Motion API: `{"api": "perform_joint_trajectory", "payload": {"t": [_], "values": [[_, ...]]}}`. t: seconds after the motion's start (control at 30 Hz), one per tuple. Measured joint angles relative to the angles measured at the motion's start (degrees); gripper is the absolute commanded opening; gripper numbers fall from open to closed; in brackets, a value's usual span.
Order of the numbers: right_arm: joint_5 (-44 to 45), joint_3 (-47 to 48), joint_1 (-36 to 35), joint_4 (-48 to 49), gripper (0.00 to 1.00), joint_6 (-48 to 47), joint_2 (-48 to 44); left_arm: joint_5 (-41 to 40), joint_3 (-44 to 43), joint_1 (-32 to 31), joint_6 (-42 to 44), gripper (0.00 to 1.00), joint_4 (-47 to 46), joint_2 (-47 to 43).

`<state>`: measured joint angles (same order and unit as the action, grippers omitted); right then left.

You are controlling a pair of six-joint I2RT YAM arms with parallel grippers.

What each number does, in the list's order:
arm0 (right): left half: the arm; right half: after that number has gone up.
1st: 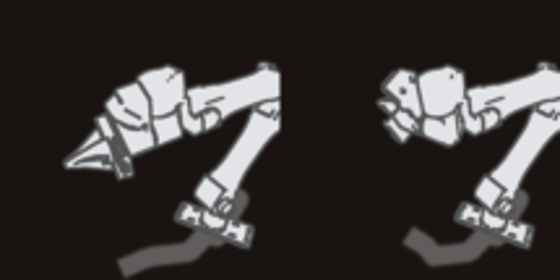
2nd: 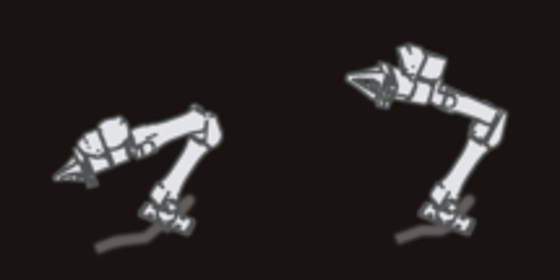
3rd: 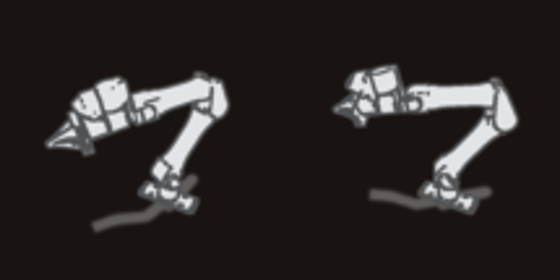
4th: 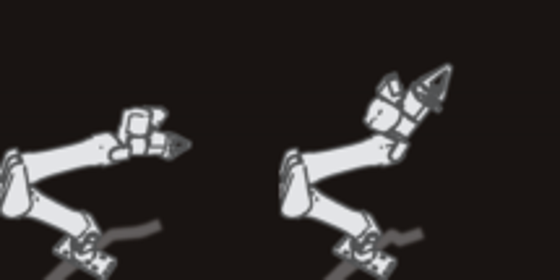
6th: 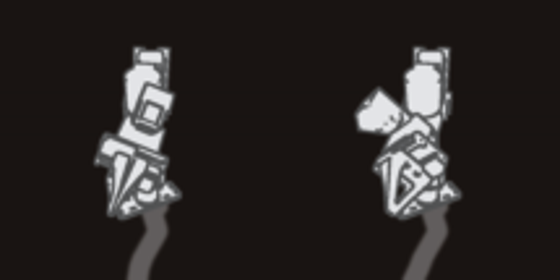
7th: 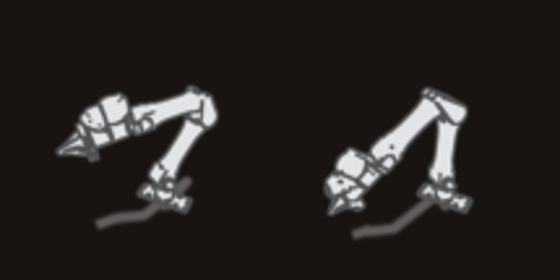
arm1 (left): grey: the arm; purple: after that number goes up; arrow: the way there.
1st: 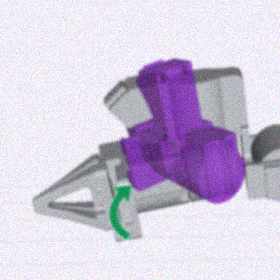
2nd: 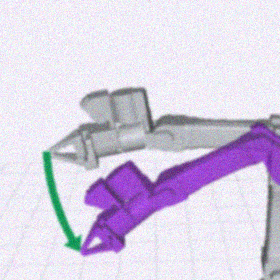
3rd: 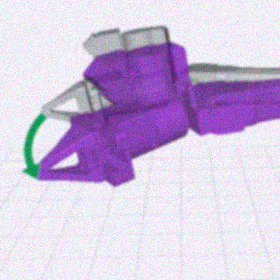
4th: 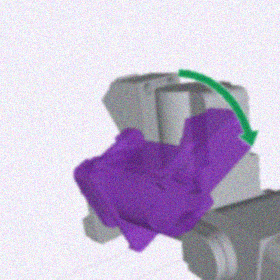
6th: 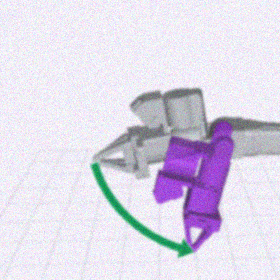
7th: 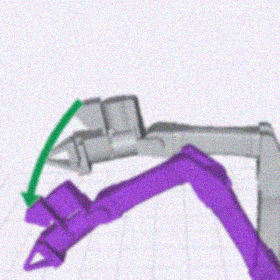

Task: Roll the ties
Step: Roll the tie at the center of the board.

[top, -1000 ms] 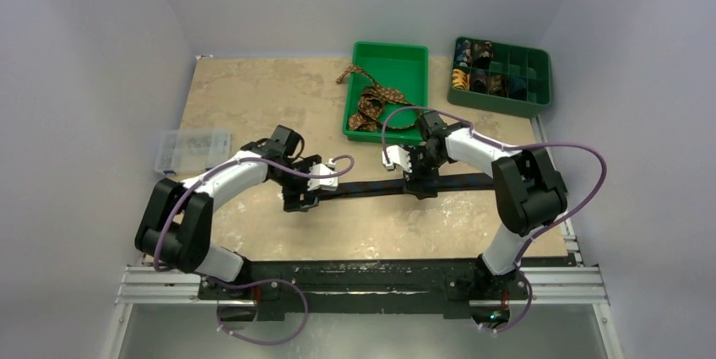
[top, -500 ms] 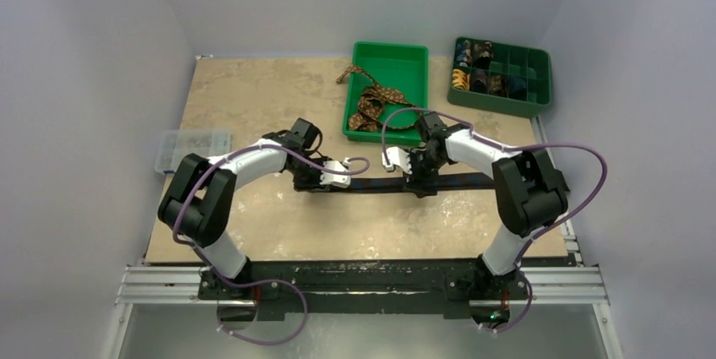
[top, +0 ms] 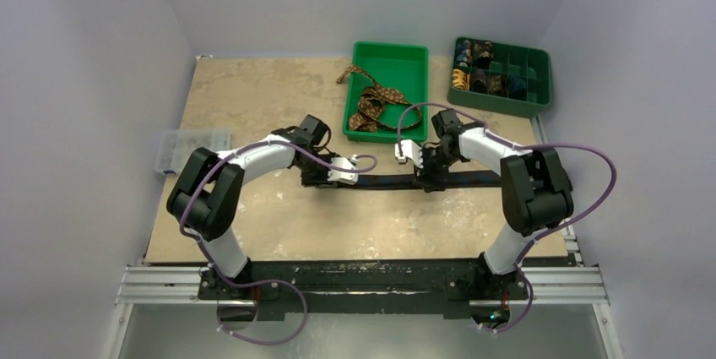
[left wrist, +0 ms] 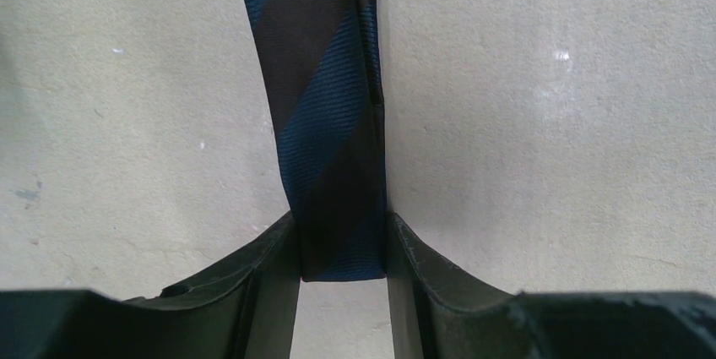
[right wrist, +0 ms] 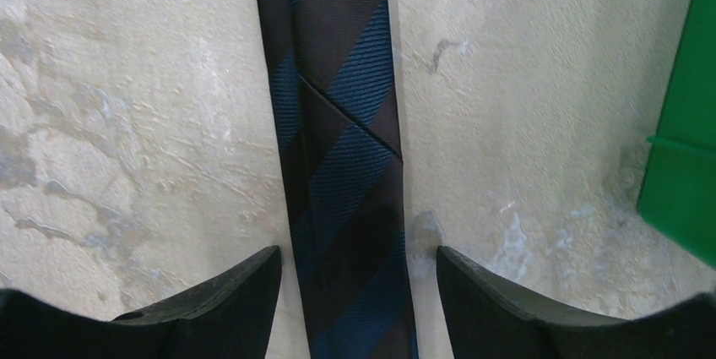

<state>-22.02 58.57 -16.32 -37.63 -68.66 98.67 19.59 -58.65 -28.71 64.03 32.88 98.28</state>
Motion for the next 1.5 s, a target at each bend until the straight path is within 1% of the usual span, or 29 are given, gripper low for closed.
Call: {"api": "perform_joint_trajectory", "payload": {"t": [0.3, 0.33, 0.4, 0.43, 0.53, 0.6, 0.63, 0.7, 0.77, 0.87, 0.93, 1.0, 1.03, 1.07, 1.13, 1.23, 1.37, 1.43, 1.5], "values": [[0.48, -1.88, 2.8, 1.27, 0.64, -2.54, -1.7, -0.39, -3.32, -3.17, -2.29, 0.39, 0.85, 2.05], [0.61, -2.1, 2.99, 1.4, 0.65, -2.84, -1.95, -0.57, -3.82, -3.54, -2.69, 0.42, 0.87, 2.45], [0.94, -2.51, 3.5, 1.75, 0.71, -3.45, -2.34, -0.98, -4.7, -4.09, -3.43, 0.56, 0.83, 3.23], [1.25, -2.73, 3.78, 2.03, 0.75, -3.69, -2.56, -1.05, -4.85, -4.2, -3.65, 0.61, 0.79, 3.43], [2.29, -3.26, 4.85, 3.28, 0.85, -4.46, -3.37, -1.2, -4.9, -4.28, -5.79, 0.75, 0.46, 3.45], [3.08, -3.48, 5.35, 3.8, 0.91, -4.68, -3.85, -0.15, -4.9, -3.56, -8.09, 0.91, 0.35, 3.08], [3.52, -3.56, 5.57, 4.09, 0.93, -4.94, -4.15, 0.46, -4.9, -3.06, -9.01, 0.97, 0.37, 2.58], [4.46, -3.61, 5.81, 4.17, 0.98, -5.11, -4.61, 2.36, -4.9, -1.44, -11.85, 1.0, 0.39, 0.26], [5.73, -3.61, 6.05, 3.67, 0.99, -5.33, -5.4, 4.57, -4.9, 0.52, -15.47, 1.0, 0.17, -3.85], [6.01, -3.39, 6.4, 1.75, 0.99, -4.59, -8.44, 7.17, -5.29, 4.28, -23.17, 1.0, -1.09, -12.96], [5.27, -2.01, 6.45, 0.28, 0.99, -2.6, -12.09, 8.83, -6.56, 7.45, -30.4, 1.0, -2.29, -19.15], [3.41, 1.33, 6.43, -0.37, 0.99, 1.42, -15.56, 9.68, -8.2, 11.26, -39.63, 1.0, -4.31, -24.79], [2.69, 3.23, 6.43, 0.79, 0.99, 5.66, -17.22, 8.92, -9.05, 13.11, -45.03, 1.0, -5.29, -27.21], [2.27, 4.98, 6.32, 3.02, 0.99, 11.02, -18.75, 6.67, -10.32, 14.6, -50.97, 1.0, -5.22, -29.14], [1.42, 8.48, 6.25, 7.26, 0.99, 20.61, -20.65, 1.29, -14.1, 16.33, -59.89, 1.0, -2.95, -30.88], [-2.34, 15.96, 6.32, 8.35, 0.99, 30.27, -19.41, -0.55, -18.97, 17.59, -66.71, 1.0, 0.52, -30.34], [-11.04, 28.76, 5.79, 5.62, 0.99, 41.46, -10.1, 2.56, -18.51, 18.18, -73.31, 0.99, 4.79, -28.98], [-14.93, 30.51, 4.59, 5.99, 0.99, 47.17, -5.49, 4.09, -16.81, 18.18, -76.65, 0.97, 7.3, -27.67], [-17.25, 28.24, 2.47, 6.01, 0.98, 52.06, -2.54, 6.73, -14.38, 18.51, -78.66, 0.99, 8.96, -25.7]]}}
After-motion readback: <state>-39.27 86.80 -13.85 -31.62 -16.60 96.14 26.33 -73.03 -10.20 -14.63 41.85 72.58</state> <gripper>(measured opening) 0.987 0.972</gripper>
